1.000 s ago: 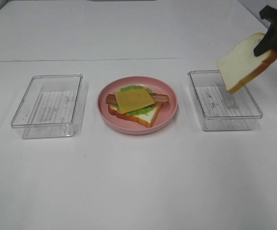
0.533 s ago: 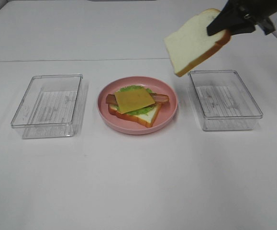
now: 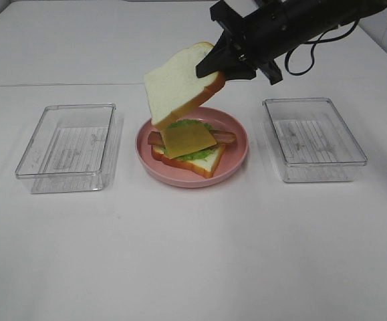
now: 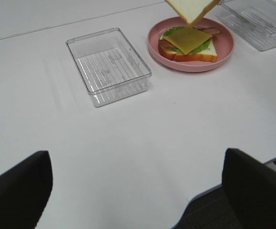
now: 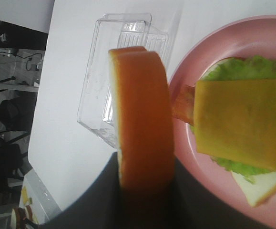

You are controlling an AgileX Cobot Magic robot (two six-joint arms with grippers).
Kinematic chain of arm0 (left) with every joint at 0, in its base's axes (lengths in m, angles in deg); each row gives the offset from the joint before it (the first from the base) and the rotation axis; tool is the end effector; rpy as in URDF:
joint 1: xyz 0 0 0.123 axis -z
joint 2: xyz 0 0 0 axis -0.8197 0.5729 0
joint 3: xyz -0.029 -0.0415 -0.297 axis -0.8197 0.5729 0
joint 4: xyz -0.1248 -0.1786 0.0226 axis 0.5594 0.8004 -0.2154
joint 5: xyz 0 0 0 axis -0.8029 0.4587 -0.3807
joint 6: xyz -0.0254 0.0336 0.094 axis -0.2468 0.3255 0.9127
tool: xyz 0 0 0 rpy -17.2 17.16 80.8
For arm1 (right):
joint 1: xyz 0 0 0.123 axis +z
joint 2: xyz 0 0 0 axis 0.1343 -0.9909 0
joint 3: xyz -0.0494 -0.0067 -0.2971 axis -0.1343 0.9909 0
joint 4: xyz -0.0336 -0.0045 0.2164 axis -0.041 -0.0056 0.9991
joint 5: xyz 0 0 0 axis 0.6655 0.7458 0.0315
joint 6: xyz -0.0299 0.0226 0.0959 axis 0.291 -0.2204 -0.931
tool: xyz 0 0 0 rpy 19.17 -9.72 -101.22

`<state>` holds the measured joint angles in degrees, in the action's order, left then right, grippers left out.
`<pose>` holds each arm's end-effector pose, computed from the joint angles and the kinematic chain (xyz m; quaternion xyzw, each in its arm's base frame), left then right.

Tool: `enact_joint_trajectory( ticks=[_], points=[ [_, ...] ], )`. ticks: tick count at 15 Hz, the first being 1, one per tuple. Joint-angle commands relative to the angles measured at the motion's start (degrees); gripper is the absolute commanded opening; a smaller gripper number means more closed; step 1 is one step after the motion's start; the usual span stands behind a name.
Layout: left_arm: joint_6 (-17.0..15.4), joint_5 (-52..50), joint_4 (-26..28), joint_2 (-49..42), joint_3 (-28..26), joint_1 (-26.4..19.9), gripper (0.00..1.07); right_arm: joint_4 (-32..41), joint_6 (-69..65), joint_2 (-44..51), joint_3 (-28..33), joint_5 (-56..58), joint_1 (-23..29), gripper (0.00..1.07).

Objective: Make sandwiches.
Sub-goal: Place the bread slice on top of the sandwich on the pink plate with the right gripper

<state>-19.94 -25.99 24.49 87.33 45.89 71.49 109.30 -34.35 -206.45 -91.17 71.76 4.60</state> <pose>-0.0394 0.0091 0.2588 0.1580 0.8304 -0.0664 0.5302 0.4047 0.1602 0.2428 -0.0208 0.8955 0.4170 0.1541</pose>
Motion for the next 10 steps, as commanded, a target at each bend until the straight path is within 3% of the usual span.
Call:
enact_joint_trajectory(
  ticks=[1,10],
  points=[
    [-0.3,-1.0,0.3,-1.2,0.2,-0.1,0.90,5.6,0.9,-3.6,0.5,-1.5,0.2,0.00],
    [-0.3,-1.0,0.3,-1.2,0.2,-0.1,0.90,8.4,-0.7,-11.6,0.5,-6.9,0.2,0.00]
  ],
)
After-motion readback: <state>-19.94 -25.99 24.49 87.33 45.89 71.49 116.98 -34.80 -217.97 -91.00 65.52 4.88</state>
